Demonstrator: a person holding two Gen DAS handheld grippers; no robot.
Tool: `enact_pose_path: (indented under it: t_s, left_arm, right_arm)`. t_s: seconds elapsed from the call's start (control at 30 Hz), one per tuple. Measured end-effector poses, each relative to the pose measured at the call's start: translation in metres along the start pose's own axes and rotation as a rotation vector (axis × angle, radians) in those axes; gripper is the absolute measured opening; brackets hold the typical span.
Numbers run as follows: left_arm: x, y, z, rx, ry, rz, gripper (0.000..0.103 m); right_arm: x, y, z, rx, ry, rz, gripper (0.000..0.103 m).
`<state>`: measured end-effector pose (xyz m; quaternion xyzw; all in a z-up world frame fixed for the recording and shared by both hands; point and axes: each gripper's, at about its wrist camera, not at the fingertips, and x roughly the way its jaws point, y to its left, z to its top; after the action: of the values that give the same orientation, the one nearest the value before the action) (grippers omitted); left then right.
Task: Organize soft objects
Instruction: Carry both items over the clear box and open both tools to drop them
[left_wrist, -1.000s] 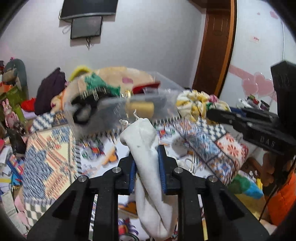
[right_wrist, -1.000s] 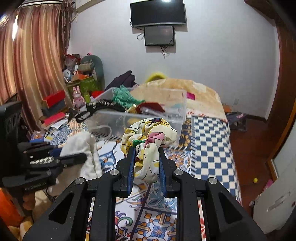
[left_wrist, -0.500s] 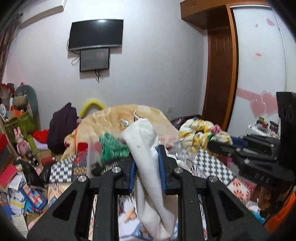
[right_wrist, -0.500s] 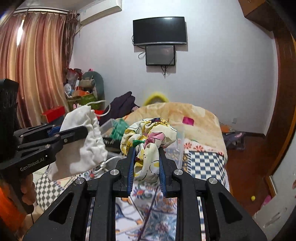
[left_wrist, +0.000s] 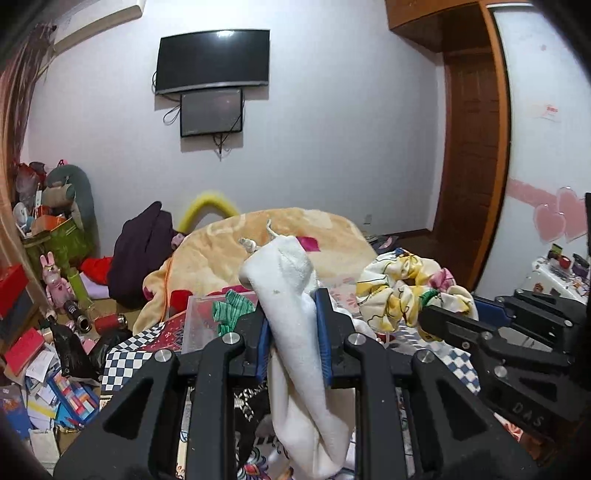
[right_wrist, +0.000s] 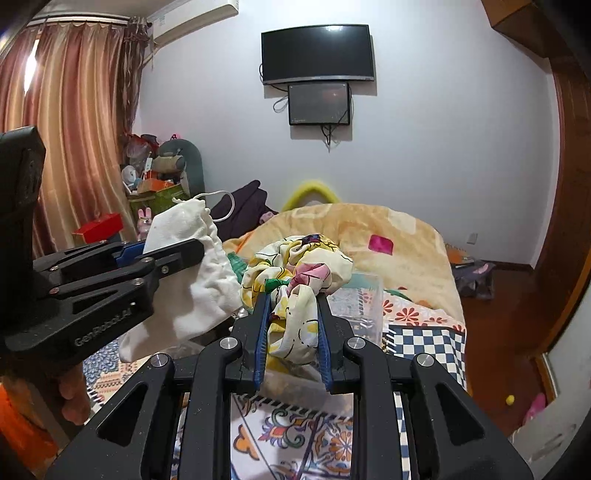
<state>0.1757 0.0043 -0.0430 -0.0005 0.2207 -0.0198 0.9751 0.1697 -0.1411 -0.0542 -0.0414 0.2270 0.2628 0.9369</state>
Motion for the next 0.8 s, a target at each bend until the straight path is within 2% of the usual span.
enact_pose_path:
  t_s: [0.17,0.37,0.6,0.67,0.73,0.8]
  left_arm:
    - [0.03,0.003,-0.004,-0.019,0.066,0.014,0.022]
    - [0.064,0.004,-0.012,-0.037,0.167,-0.002,0.022]
    - [0.08,0.003,-0.021,-0.019,0.222,0.004,0.025]
    - [0.079,0.001,-0.022,-0.001,0.226,0.01,0.032]
    - [0.076,-0.001,-0.024,0.011,0.223,0.009,0.046]
    - [0.07,-0.001,-0.025,0.011,0.213,0.006,0.052]
  right_arm:
    - [0.018,-0.002,0.0,0.008,0.041,0.001,0.021]
    - [0.041,-0.009,-0.004,0.014,0.098,-0.019,0.021]
    - [0.061,-0.02,-0.01,0.055,0.171,-0.001,0.023]
    - [0.061,-0.022,-0.012,0.058,0.183,-0.002,0.028]
    - [0.06,-0.022,-0.012,0.052,0.189,-0.006,0.044]
    - [0.056,-0.022,-0.011,0.043,0.186,-0.011,0.053]
